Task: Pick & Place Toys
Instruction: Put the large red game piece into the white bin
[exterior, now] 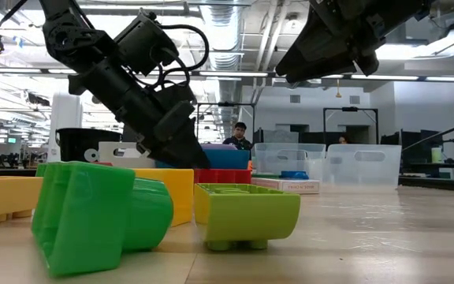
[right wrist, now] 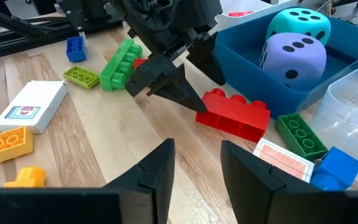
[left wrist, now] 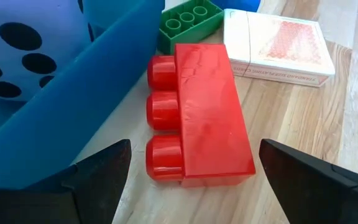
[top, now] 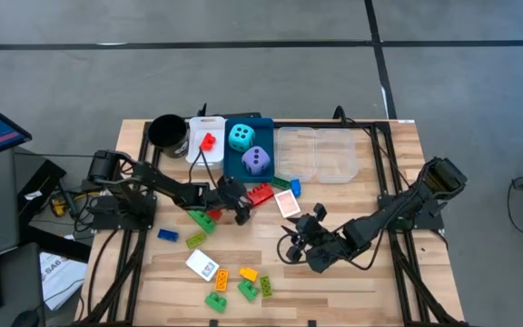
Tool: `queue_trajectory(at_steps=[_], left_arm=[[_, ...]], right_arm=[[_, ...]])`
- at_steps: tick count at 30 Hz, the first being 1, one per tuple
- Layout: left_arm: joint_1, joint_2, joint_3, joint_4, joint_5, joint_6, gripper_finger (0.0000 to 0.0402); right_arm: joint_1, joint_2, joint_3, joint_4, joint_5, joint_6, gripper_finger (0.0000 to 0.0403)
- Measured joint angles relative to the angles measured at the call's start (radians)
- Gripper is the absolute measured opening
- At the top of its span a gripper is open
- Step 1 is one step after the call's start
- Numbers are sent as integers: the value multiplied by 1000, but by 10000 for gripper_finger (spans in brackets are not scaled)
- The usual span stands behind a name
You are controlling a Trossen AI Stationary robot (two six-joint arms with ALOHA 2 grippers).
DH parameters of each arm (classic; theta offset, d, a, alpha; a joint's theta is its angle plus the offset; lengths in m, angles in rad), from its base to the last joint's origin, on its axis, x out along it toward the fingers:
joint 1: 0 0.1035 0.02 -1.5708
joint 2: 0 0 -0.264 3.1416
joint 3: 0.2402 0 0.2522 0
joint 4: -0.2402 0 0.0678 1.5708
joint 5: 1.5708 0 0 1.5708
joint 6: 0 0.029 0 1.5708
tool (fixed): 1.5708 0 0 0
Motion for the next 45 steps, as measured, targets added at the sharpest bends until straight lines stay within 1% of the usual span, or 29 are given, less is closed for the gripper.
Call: queue_trajectory(at_steps=[3,9,22,27,36,45], left_arm=[[-6,21,0,30,4,-1,349],[-5,104,1,108,13,3,349],[-4,113,2,144,1,-11,348],[-4,113,2,146,-13,-94,329],[-4,113,2,145,-13,-99,268],[-4,113,2,146,-12,-98,277]], right_arm=[[0,0,0,0,6,0,126],[-7,0,0,-5,7,0,126],[-6,0,0,-5,6,0,126],[-6,0,0,-5,6,0,126],[-6,0,0,-5,5,0,126],[-6,0,0,-4,17,1,126]])
